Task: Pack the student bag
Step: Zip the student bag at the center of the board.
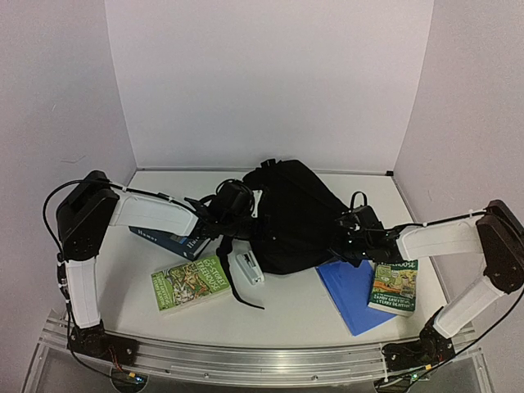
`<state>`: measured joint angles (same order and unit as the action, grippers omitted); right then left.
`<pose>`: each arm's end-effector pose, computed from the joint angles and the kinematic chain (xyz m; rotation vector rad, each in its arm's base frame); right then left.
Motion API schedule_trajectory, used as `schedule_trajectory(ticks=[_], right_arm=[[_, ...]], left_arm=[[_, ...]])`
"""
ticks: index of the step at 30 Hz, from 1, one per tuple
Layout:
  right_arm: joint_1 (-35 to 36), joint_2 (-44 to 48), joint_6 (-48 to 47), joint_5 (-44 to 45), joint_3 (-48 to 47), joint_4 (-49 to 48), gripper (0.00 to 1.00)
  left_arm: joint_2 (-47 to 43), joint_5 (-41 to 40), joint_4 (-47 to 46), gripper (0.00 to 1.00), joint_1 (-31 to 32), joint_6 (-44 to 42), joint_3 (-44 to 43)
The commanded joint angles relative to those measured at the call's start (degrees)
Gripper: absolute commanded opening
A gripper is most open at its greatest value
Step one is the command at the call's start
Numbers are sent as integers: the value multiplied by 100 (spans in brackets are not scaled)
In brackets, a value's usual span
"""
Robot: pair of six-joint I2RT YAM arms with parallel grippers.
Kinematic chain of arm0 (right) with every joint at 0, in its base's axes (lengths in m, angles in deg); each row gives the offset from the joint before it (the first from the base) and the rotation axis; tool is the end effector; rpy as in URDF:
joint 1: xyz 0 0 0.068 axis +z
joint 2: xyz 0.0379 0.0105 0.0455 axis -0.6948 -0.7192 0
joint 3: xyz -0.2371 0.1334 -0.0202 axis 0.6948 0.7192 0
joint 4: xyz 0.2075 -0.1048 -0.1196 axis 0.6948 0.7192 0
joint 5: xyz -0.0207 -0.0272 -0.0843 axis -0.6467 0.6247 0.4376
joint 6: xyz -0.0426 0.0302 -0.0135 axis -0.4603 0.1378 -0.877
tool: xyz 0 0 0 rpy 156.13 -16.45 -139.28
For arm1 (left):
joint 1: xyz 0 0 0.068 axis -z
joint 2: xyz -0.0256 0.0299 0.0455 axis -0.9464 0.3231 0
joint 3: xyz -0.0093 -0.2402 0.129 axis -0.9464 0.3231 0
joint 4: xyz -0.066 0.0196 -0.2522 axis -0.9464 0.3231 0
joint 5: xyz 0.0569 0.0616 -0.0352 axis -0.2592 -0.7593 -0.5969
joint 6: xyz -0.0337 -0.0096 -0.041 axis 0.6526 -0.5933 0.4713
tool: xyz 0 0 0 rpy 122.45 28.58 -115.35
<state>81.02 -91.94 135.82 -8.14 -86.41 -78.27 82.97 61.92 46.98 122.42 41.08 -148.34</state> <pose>0.2397 0.1770 0.1618 0.4764 2.3922 0.7084 0.2698 -0.3445 0.1876 0.4881 2.2917 -0.9264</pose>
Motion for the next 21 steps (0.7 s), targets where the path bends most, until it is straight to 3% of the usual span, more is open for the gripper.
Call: schedule_trajectory(ticks=[1,8,21], right_arm=[[-35,175,11,357,149,382,0],[-35,202,16,365,166,415,0],[-33,252,-15,325,178,422,0]], left_arm=[[-378,-199,-420,0,-273,185,189],[-467,-61,-898,4,-393,559,693],[-169,964,-1402,16,-425,670,700]])
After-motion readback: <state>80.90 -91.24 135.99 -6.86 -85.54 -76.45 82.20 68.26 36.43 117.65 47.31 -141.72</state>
